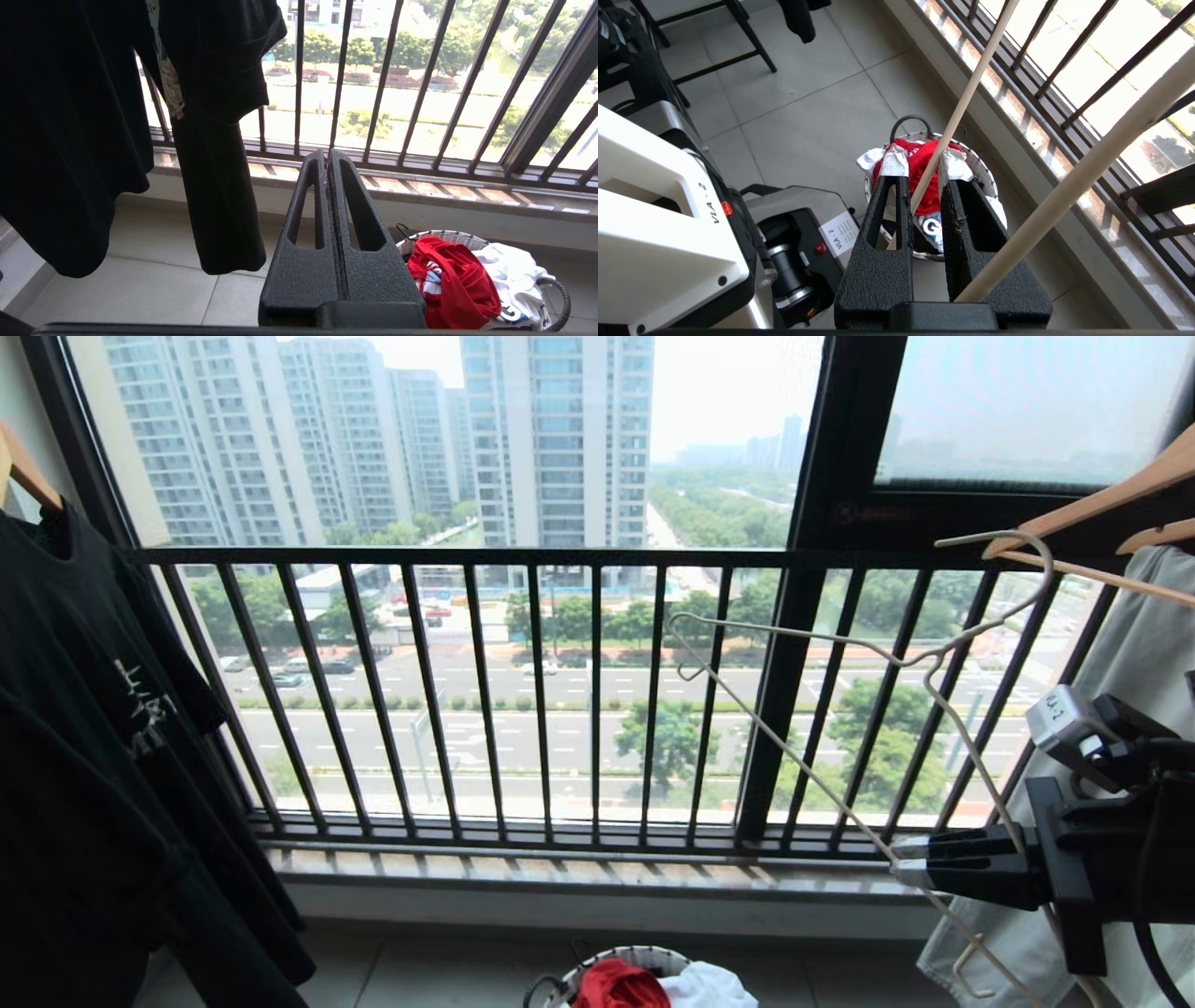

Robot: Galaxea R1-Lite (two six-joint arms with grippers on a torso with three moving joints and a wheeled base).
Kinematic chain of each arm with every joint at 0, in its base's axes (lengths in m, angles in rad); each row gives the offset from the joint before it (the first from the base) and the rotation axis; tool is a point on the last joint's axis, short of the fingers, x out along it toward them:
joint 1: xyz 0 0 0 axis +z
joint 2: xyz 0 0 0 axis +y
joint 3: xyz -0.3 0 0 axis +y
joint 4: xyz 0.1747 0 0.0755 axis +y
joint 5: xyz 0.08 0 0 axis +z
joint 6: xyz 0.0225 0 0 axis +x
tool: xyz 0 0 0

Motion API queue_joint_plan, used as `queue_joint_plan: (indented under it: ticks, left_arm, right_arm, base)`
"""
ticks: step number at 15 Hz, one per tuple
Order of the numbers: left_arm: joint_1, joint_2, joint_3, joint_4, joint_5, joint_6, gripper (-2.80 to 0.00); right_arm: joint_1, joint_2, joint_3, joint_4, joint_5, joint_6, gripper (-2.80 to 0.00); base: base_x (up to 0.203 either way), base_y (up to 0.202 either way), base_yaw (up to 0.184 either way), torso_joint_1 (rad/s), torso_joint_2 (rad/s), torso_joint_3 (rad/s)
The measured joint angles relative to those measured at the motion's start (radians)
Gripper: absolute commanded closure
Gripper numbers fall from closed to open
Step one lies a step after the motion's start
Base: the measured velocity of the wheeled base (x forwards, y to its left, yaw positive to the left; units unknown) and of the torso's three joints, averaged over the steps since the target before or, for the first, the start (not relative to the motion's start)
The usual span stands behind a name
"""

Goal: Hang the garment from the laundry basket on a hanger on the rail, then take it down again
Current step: Pick up clothes from the basket

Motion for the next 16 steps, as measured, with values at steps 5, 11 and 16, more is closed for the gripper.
queue_joint_plan:
  ticks: [5,11,16]
  left_arm:
    - [0.0,0.0,0.0,0.0,0.0,0.0,0.0]
    - [0.0,0.0,0.0,0.0,0.0,0.0,0.0]
    - [0.0,0.0,0.0,0.0,0.0,0.0,0.0]
  right_arm:
    - [0.0,0.0,0.001,0.0,0.0,0.0,0.0]
    - [-0.002,0.0,0.005,-0.015,0.0,0.0,0.0]
    - [-0.003,-0.011,0.022,-0.045,-0.002,0.0,0.0]
  base:
    - [0.0,0.0,0.0,-0.227,0.54,0.306]
    - [0.0,0.0,0.0,-0.207,0.52,0.308]
    - [0.0,0.0,0.0,-0.181,0.49,0.309]
